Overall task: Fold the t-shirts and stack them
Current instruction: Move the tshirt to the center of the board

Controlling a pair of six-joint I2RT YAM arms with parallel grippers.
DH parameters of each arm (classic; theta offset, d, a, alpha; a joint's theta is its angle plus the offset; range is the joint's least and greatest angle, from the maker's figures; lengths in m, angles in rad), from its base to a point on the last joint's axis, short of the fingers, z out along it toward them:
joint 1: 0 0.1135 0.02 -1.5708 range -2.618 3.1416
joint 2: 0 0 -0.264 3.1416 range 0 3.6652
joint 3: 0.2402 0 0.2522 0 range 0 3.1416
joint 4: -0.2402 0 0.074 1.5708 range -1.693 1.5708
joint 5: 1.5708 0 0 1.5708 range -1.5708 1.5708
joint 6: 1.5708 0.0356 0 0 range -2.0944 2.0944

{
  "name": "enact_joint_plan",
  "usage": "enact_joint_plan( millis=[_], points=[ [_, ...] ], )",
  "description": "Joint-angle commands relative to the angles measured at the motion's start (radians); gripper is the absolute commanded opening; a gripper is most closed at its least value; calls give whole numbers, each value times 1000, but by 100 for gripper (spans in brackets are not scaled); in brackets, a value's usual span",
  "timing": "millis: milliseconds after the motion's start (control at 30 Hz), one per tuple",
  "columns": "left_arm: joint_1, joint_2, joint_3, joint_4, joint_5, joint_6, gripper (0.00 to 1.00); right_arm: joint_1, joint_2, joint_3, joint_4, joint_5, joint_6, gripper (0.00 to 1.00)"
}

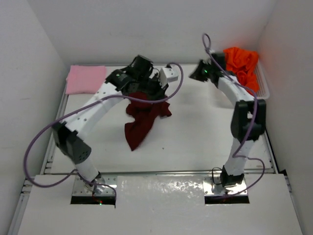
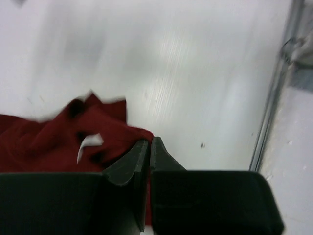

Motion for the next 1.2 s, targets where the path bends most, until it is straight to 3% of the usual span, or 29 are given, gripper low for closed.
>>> enact_joint_plan(
  millis=[0,100,233,300,400,500,600,633,667,700,733,833,867,933,967,1067,1100,1167],
  points=[
    [21,-26,18,21,-82,37,0,-70,-314,-294,134,82,-4,0],
    [21,-40,24,-17,-100,101,0,-61,-487,-491,195,61,-64,0],
    [9,-48,-24,-12,6,52,0,-26,-589,-566,91,73,-109,46],
    [-30,-32,-84,47,83,1,0,-25,-652,-600,58,99,-64,55],
    [-99,27,-123,174,79,-50,0,-38,-708,-643,11,136,-24,59],
    [-109,168,-27,303,82,-195,0,-90,-712,-576,-187,220,-3,60],
    [-109,404,248,322,120,-293,2,-143,-750,-565,-287,314,-18,72],
    [-110,531,414,317,141,-311,14,-174,-765,-591,-293,314,-14,75],
    [-115,582,490,308,167,-308,34,-200,-780,-606,-293,268,5,79],
    [-115,619,533,312,170,-293,93,-254,-794,-618,-289,234,11,88],
    [-115,638,564,315,152,-278,100,-275,-820,-632,-285,204,13,91],
    [-78,551,528,297,82,-299,100,-291,-857,-617,-322,199,-55,97],
    [-21,466,494,315,86,-320,100,-288,-860,-620,-337,170,-96,97],
    [65,372,381,332,123,-374,100,-273,-847,-640,-362,144,-115,88],
    [168,326,335,340,126,-377,100,-251,-841,-654,-386,144,-121,84],
    [311,161,148,283,-5,-255,100,-38,-837,-753,-365,248,-37,73],
    [322,91,91,236,-70,-211,100,87,-837,-788,-342,268,-2,73],
    [325,28,-120,208,-205,-106,94,187,-830,-887,-309,326,121,76]
  ],
)
